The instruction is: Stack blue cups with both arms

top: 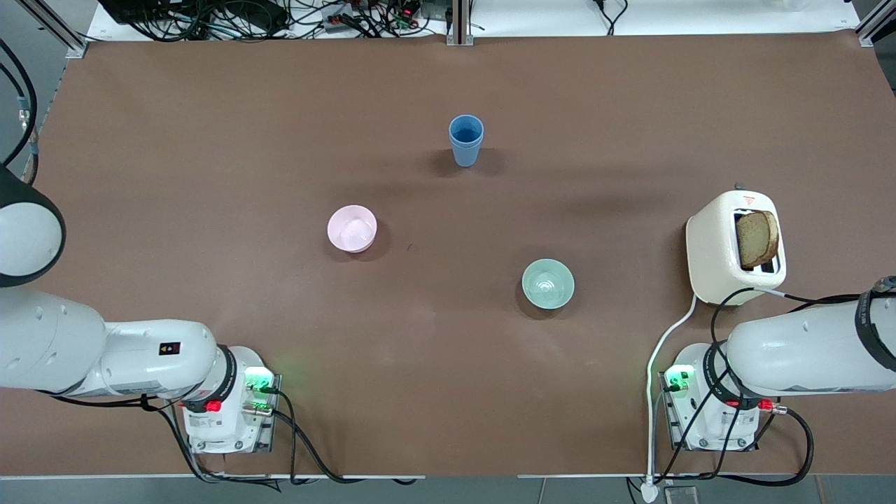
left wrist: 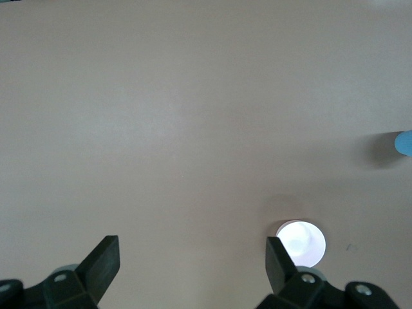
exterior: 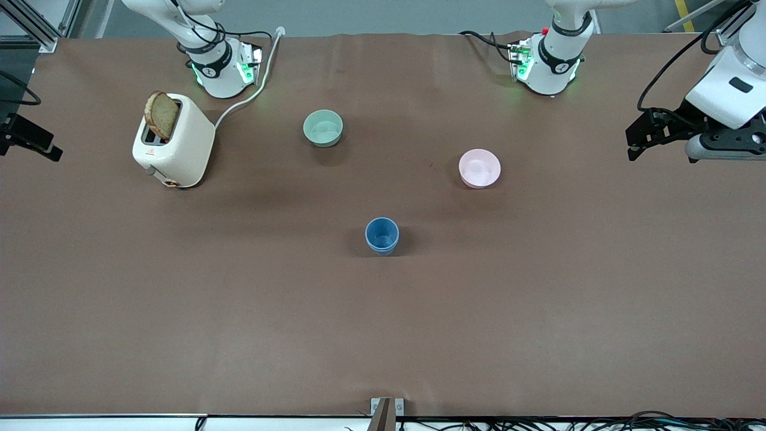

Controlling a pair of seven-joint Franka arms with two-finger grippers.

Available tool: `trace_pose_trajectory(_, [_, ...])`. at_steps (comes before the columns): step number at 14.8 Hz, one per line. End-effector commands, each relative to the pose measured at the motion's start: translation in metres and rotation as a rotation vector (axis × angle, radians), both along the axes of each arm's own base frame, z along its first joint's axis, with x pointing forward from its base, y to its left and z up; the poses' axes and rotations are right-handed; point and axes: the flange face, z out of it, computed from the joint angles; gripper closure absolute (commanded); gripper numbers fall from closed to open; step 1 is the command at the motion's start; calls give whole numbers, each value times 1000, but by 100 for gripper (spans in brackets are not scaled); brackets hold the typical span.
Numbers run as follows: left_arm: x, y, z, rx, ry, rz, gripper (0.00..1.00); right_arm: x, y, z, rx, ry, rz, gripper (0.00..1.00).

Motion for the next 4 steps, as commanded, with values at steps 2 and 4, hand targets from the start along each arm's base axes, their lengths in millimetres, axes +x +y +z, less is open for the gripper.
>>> trace_pose_trajectory(2, [-2, 2, 5, -11, 8, -11, 0, -9, 3, 1, -18, 2, -5, 0])
trace_pose_trajectory(4, [-2, 2, 5, -7, 7, -10, 0, -9, 3, 0, -18, 3, -5, 0])
